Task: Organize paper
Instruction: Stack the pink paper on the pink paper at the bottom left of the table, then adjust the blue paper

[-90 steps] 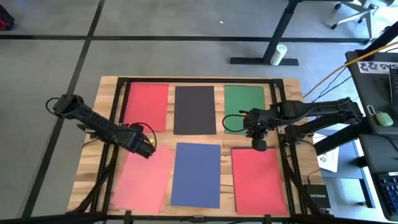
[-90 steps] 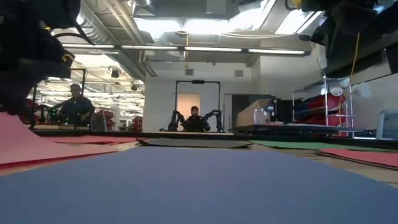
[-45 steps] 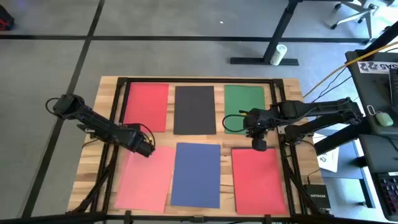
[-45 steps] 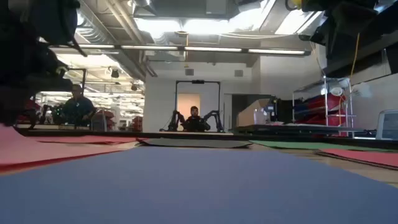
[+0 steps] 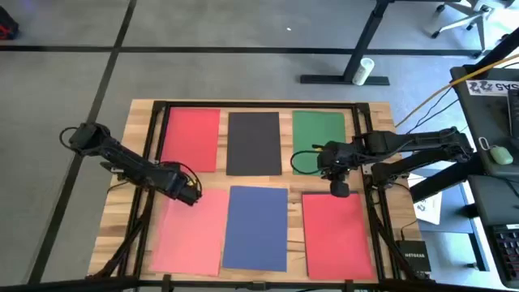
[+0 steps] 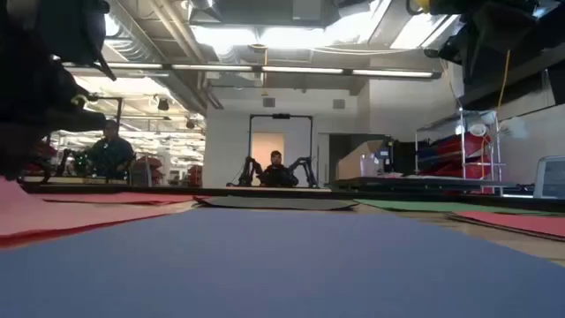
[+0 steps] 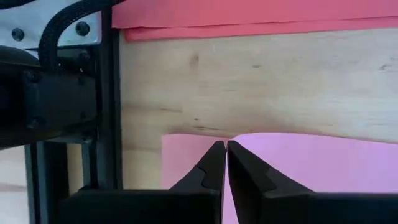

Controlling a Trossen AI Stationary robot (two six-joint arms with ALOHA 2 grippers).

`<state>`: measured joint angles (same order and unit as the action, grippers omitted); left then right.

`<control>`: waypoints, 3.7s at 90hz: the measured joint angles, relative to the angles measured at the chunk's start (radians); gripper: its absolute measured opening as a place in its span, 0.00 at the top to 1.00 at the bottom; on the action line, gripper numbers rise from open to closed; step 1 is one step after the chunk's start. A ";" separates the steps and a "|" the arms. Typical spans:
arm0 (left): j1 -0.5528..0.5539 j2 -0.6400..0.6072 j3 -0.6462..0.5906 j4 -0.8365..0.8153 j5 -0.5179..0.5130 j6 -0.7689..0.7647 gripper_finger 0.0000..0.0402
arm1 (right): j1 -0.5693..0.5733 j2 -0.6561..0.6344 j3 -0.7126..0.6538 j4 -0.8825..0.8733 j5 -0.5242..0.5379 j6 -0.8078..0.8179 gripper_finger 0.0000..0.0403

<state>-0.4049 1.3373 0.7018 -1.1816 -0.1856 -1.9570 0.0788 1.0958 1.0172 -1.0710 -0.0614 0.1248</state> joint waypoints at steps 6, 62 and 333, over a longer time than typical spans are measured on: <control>0.000 0.000 0.028 -0.052 0.000 0.006 1.00 | 0.000 0.000 0.000 0.003 0.002 -0.001 0.85; -0.015 0.000 0.109 -0.294 0.066 0.176 1.00 | 0.000 0.000 0.000 -0.003 0.006 -0.002 0.85; -0.171 0.159 0.196 -0.312 0.134 0.629 0.65 | 0.000 0.000 0.000 -0.009 0.005 -0.004 0.85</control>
<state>-0.5755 1.4960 0.8982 -1.4931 -0.0521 -1.3283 0.0784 1.0958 1.0172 -1.0798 -0.0566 0.1211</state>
